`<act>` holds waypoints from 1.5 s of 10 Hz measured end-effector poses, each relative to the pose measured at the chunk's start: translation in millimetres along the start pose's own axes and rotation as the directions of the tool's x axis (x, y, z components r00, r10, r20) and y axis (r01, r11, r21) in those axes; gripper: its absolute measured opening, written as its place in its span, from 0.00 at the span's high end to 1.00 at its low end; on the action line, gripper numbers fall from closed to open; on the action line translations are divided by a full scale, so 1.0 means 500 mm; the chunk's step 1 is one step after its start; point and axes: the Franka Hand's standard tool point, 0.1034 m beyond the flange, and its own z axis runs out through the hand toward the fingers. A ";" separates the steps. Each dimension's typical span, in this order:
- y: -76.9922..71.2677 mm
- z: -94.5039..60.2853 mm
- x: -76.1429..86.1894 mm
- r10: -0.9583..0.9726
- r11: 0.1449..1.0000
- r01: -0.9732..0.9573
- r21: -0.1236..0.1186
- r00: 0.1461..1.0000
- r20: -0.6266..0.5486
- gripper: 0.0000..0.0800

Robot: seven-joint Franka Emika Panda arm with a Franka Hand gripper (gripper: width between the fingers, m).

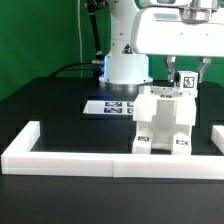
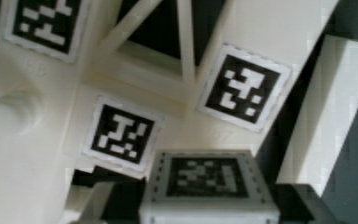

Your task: Assemble chair

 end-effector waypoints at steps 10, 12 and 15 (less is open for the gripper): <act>0.032 0.013 0.014 -0.017 1.000 0.017 -0.021 0.999 -0.031 0.64; 0.035 0.013 0.016 -0.014 1.000 0.013 -0.022 0.999 -0.035 0.64; 0.035 0.013 0.016 -0.014 1.000 0.013 -0.022 0.999 -0.035 0.64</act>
Offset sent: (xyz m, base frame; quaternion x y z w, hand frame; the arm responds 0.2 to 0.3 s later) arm 0.0013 0.0027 -0.0116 0.0066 0.0059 -0.0125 0.9999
